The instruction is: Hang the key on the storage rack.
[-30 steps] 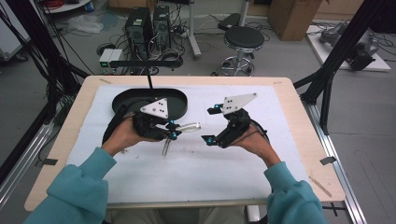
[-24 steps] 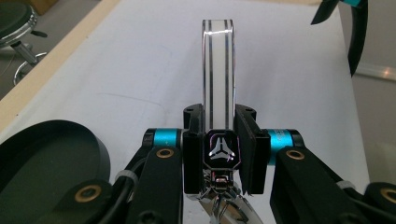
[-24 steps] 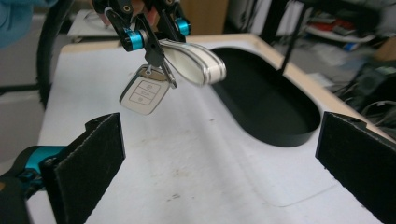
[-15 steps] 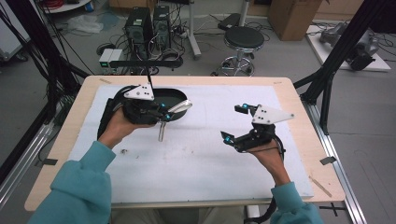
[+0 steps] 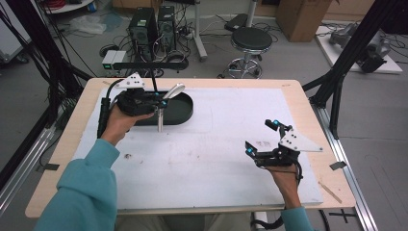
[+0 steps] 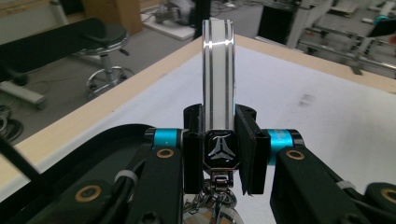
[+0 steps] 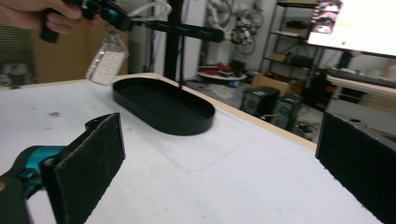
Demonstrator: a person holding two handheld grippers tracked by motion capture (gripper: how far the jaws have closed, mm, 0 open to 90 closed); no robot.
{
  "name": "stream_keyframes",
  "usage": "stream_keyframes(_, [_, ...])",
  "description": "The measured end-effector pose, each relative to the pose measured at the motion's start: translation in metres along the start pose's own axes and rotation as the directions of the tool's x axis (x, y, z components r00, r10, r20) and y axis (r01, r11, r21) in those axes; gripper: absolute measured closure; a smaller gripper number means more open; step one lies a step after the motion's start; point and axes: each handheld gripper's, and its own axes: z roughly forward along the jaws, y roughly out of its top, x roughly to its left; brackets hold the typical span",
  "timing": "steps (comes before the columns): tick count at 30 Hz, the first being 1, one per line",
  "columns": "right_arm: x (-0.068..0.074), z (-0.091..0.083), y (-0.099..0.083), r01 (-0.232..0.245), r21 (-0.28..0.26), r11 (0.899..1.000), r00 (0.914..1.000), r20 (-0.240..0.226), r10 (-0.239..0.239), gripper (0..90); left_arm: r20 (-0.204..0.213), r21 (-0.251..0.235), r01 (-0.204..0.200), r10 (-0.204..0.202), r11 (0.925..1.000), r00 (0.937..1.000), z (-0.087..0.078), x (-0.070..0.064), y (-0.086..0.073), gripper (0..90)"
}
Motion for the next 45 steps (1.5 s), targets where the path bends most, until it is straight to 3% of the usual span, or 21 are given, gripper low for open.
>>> stream_keyframes(5, [-0.002,-0.007,-0.01,-0.008,-0.029,1.0,0.9976,0.068,0.01,0.7,-0.042,-0.027,0.037,-0.038,0.9989,0.9984,-0.002,0.008,-0.001,74.2])
stream_keyframes(14, [-0.004,-0.015,-0.029,-0.03,-0.083,0.996,0.9935,0.107,0.038,0.6,-0.1,-0.049,0.099,-0.103,0.9939,0.9896,0.0,0.03,-0.007,74.2])
stream_keyframes(30, [-0.007,-0.022,-0.06,-0.055,-0.083,0.995,0.9859,0.154,0.067,0.6,-0.165,-0.027,0.121,-0.124,0.9922,0.9785,0.009,0.054,-0.003,74.2])
stream_keyframes(35, [-0.007,-0.023,-0.065,-0.058,-0.087,0.994,0.9837,0.165,0.072,0.6,-0.179,-0.032,0.141,-0.145,0.9894,0.9731,0.01,0.061,-0.005,74.2])
stream_keyframes(45, [-0.006,-0.026,-0.069,-0.054,-0.092,0.994,0.9788,0.192,0.071,0.6,-0.184,-0.017,0.155,-0.155,0.9878,0.9705,0.017,0.069,-0.006,74.2])
